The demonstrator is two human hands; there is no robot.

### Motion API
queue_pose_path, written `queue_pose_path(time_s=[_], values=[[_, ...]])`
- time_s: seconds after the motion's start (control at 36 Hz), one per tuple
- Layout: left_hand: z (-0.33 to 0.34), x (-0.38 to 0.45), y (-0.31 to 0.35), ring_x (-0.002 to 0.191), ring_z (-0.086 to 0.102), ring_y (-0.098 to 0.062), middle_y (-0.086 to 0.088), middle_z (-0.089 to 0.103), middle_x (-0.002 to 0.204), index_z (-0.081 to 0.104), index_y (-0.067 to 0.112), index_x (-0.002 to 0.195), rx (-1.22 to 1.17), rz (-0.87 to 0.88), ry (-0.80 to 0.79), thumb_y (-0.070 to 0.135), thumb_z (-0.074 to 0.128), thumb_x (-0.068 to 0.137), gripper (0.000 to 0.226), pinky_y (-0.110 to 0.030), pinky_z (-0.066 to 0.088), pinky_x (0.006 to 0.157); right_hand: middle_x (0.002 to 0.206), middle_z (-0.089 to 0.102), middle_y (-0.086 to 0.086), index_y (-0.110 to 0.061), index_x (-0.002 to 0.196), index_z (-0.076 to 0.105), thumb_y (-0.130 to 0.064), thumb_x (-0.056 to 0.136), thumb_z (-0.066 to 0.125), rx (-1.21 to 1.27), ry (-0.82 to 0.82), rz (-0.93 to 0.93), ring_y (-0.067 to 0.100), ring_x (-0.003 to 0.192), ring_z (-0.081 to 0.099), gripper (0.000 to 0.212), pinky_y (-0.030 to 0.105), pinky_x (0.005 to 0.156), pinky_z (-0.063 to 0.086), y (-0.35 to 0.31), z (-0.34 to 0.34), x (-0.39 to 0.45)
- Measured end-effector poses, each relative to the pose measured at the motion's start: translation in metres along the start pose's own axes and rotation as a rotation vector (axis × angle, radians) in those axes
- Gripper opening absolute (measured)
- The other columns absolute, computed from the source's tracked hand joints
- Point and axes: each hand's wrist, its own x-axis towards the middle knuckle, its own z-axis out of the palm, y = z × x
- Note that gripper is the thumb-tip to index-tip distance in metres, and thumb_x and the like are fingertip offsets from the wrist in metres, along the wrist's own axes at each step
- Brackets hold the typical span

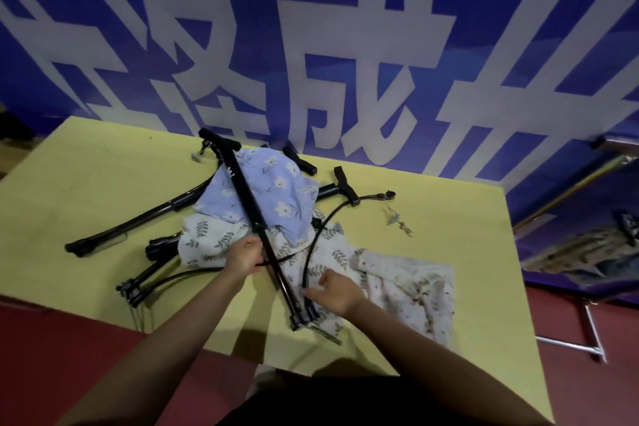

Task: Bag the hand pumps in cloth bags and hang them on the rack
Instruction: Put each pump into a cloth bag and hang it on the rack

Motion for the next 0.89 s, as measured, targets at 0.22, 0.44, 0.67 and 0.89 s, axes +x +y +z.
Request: queue_pose_path(time_s=[0.22, 0.44, 0.67, 0.89], values=[[-0.065, 0.057, 0.027, 0.093, 0.052, -0.027, -0.014, 0.05, 0.108, 0.046, 0.004, 0.13, 0.05, -0.037, -0.147, 0.02, 0.045, 0.101, 0.034, -0.037, 0.046, 0.084, 0.124, 0.059, 0.008, -0.017, 0.126, 0.047, -0.057, 0.072, 0.068, -0.254, -0.064, 0.122, 0.027, 0.113, 0.058, 0.071, 0.034, 0.078, 0.044, -0.027, 0.045, 0.021], [-0.068, 0.095, 0.059, 0.089, 0.058, -0.026, -0.013, 0.055, 0.1, 0.047, 0.011, 0.121, 0.099, -0.056, -0.3, 0.031, 0.049, 0.1, 0.03, -0.034, 0.052, 0.074, 0.113, 0.062, 0.004, -0.016, 0.118, 0.052, -0.041, 0.072, 0.074, 0.056, 0.028, 0.175, 0.024, 0.104, 0.06, 0.057, 0.031, 0.084, 0.049, -0.026, 0.038, 0.01], [-0.055, 0.125, 0.085, 0.115, 0.054, -0.028, -0.014, 0.053, 0.131, 0.047, 0.008, 0.135, -0.055, -0.242, -0.437, 0.041, 0.056, 0.094, 0.054, -0.03, 0.048, 0.083, 0.088, 0.074, 0.003, -0.02, 0.107, 0.065, -0.021, 0.074, 0.082, 0.71, 0.418, 0.175, 0.019, 0.078, 0.07, 0.037, 0.039, 0.078, 0.058, -0.014, 0.033, -0.006], [-0.044, 0.127, 0.098, 0.042, 0.047, -0.012, -0.006, 0.055, 0.058, 0.052, 0.008, 0.079, -0.228, -0.325, -0.485, 0.027, 0.063, 0.088, 0.024, -0.014, 0.042, 0.037, 0.088, 0.071, 0.011, -0.01, 0.097, 0.073, -0.016, 0.084, 0.073, 1.001, 0.614, 0.233, 0.02, 0.079, 0.067, 0.014, 0.023, 0.067, 0.053, -0.02, 0.01, -0.018]])
